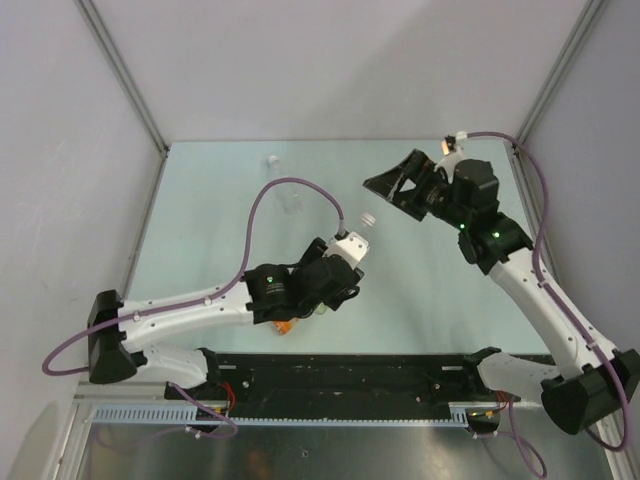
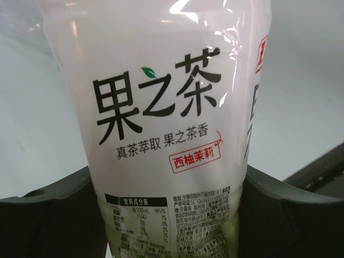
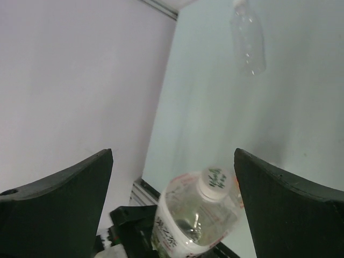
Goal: Unscrew the bottle caps
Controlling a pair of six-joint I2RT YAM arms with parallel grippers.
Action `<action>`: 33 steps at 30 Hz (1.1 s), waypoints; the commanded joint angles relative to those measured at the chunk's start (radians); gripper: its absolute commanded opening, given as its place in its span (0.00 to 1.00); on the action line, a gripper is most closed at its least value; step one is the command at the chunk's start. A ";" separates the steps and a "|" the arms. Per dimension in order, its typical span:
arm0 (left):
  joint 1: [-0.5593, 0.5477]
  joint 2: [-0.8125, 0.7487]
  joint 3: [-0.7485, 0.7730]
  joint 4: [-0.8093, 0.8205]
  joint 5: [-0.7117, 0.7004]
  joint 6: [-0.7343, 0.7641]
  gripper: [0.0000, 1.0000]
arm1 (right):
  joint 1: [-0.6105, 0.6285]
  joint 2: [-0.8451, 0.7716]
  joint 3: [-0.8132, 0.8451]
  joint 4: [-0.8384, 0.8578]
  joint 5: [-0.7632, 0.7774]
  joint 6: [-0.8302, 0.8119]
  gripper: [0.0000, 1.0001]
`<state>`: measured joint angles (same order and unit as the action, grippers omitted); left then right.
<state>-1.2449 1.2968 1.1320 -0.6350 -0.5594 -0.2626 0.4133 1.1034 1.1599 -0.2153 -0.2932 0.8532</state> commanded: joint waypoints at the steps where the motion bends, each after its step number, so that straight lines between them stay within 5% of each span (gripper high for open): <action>1: 0.004 0.028 0.091 -0.029 -0.149 -0.007 0.00 | 0.050 0.068 0.060 -0.131 0.086 -0.024 0.99; 10: 0.002 0.068 0.134 -0.059 -0.165 -0.002 0.00 | 0.082 0.157 0.060 -0.112 0.048 -0.012 0.90; 16: 0.002 0.075 0.139 -0.067 -0.156 -0.007 0.00 | 0.092 0.163 0.060 -0.088 0.035 -0.018 0.70; 19: 0.002 0.080 0.143 -0.070 -0.153 -0.007 0.00 | 0.093 0.168 0.061 -0.084 0.020 -0.019 0.51; 25: 0.002 0.099 0.154 -0.078 -0.141 -0.003 0.00 | 0.095 0.166 0.060 -0.074 -0.004 -0.021 0.43; 30: 0.002 0.110 0.161 -0.088 -0.126 -0.009 0.00 | 0.095 0.150 0.060 -0.077 0.000 -0.031 0.09; 33: 0.002 0.110 0.160 -0.089 -0.112 -0.016 0.00 | 0.096 0.141 0.058 -0.073 -0.001 -0.046 0.01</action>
<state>-1.2430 1.3964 1.2495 -0.7288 -0.6807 -0.2726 0.4995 1.2678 1.1767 -0.3199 -0.2661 0.8360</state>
